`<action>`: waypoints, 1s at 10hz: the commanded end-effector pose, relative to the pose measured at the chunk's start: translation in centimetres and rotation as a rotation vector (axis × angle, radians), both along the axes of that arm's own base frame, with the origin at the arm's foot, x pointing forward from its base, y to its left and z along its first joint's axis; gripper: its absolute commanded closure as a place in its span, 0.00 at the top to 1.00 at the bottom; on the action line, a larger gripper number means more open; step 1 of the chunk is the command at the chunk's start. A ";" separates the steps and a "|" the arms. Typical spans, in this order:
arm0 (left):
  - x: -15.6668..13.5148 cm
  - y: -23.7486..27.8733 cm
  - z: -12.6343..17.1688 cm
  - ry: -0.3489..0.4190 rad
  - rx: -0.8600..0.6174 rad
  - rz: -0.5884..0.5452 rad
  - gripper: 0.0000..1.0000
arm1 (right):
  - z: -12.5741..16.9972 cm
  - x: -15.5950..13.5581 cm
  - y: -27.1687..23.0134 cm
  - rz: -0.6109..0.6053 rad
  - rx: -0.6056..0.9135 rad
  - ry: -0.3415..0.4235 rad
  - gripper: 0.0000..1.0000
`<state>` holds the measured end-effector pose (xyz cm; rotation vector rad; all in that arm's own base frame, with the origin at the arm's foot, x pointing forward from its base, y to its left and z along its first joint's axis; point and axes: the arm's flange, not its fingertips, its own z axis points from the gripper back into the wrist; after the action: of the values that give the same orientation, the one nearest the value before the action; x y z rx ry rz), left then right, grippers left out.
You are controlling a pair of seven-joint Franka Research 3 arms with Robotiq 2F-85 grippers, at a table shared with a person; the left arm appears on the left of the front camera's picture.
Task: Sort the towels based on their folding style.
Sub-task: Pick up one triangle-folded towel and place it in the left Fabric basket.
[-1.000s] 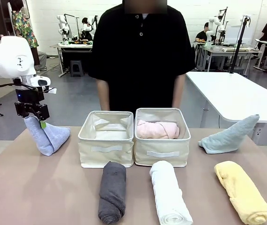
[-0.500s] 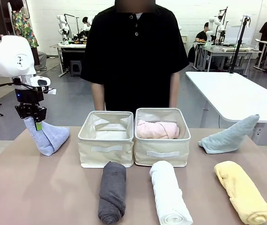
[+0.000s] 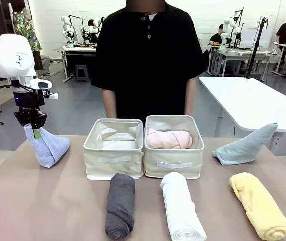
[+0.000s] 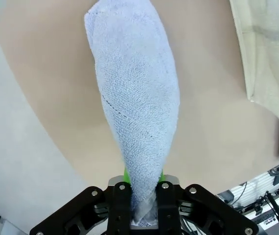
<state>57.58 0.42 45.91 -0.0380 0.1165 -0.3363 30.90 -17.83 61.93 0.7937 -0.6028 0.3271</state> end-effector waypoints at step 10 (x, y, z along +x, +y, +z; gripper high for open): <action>-11.4 4.3 23.4 -0.082 0.194 -0.220 0.00 | 0.1 0.2 -0.2 0.014 0.022 -0.024 1.00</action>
<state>45.94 5.02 68.95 0.1485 0.0736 -0.5356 30.99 -17.86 61.86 0.7938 -0.6005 0.3257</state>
